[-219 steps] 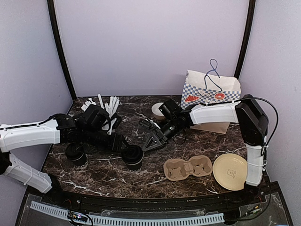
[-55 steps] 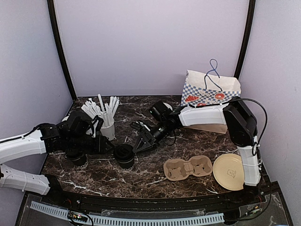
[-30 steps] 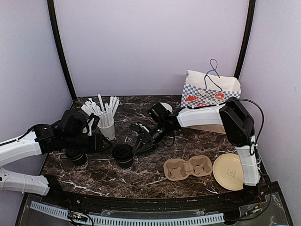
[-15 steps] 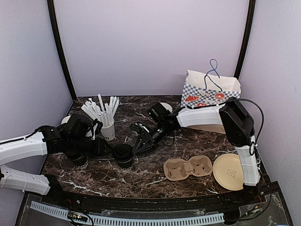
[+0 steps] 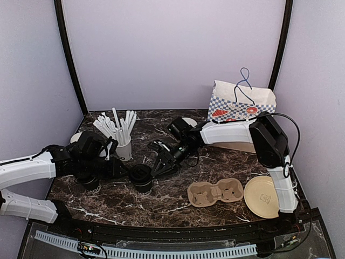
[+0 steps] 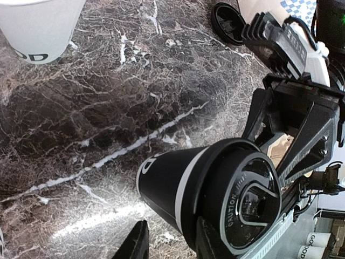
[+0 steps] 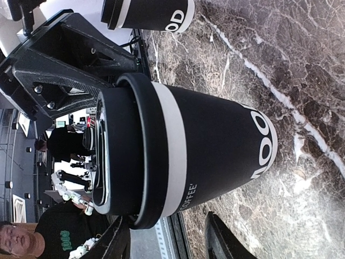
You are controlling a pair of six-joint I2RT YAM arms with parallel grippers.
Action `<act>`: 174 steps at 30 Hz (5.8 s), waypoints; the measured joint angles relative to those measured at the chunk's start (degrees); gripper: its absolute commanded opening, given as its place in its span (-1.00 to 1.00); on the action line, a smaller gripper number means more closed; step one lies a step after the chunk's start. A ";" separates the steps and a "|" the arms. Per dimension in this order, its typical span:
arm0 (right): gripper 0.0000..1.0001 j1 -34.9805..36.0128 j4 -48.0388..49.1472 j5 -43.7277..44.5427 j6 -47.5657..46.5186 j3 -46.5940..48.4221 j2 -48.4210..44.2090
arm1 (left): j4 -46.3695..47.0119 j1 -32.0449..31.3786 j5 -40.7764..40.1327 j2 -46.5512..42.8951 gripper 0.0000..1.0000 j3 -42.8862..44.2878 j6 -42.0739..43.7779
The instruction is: Pack the takeout coffee
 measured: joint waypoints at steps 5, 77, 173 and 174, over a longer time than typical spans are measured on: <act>-0.27 0.00 -4.83 4.00 -1.70 3.04 0.22 | 2.78 0.00 1.27 -1.25 -0.61 -2.56 -1.42; 0.22 -12.98 -24.63 26.49 -51.15 -18.88 -39.08 | -23.71 -9.88 -3.91 22.47 0.67 28.61 47.84; -0.59 -41.35 -34.62 44.98 -72.35 1.01 -38.88 | -13.73 5.99 5.20 2.95 0.52 31.95 34.36; -0.70 -40.61 -34.45 45.35 -73.35 0.11 -38.97 | -13.73 5.99 5.27 3.06 0.52 32.00 34.58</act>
